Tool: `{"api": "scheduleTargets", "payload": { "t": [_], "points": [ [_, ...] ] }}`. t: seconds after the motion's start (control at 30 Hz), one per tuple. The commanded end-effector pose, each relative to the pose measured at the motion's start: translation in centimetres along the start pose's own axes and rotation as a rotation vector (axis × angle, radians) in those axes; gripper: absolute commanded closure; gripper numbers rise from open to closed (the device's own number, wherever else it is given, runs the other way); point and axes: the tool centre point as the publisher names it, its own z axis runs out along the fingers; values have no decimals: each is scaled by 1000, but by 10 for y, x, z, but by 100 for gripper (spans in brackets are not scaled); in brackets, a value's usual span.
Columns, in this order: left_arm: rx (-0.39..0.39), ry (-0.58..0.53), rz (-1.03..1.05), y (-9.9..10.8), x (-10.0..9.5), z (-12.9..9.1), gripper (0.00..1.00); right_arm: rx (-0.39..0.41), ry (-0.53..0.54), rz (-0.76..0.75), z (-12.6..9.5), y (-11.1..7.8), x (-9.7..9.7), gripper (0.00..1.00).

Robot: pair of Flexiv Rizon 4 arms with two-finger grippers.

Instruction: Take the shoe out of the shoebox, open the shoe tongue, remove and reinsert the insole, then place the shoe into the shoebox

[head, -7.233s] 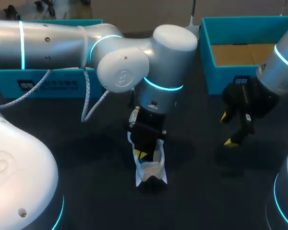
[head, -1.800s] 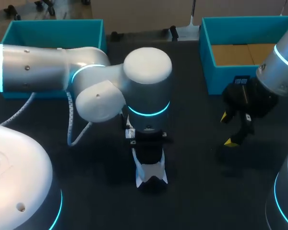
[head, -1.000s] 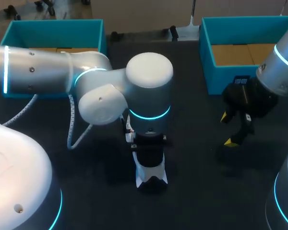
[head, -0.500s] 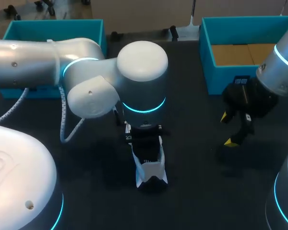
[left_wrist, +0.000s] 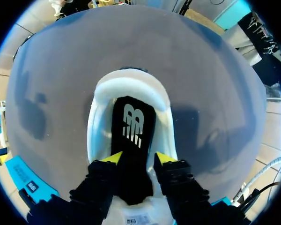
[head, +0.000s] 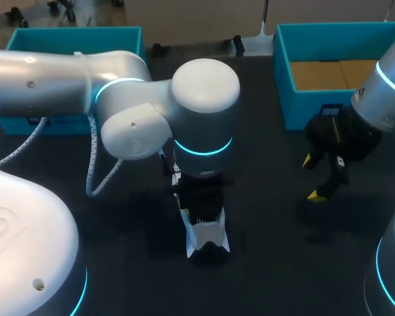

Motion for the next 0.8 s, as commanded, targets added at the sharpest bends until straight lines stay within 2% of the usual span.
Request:
{"api": "scheduleTargets", "payload": {
  "t": [0.03,0.07,0.23,0.5,0.8],
  "points": [
    [6,-8,-4,1,5,0,3,3,-3,1,0,0,1,0],
    [9,-9,-9,2,5,-1,0,3,-3,1,0,0,1,0],
    [28,-10,-29,7,9,0,0,3,-3,1,0,0,1,0],
    [38,-35,-19,4,10,-14,0,3,-3,1,0,0,1,0],
    [63,-57,-3,17,8,-20,0,3,-3,1,0,0,1,0]
  ]
}}
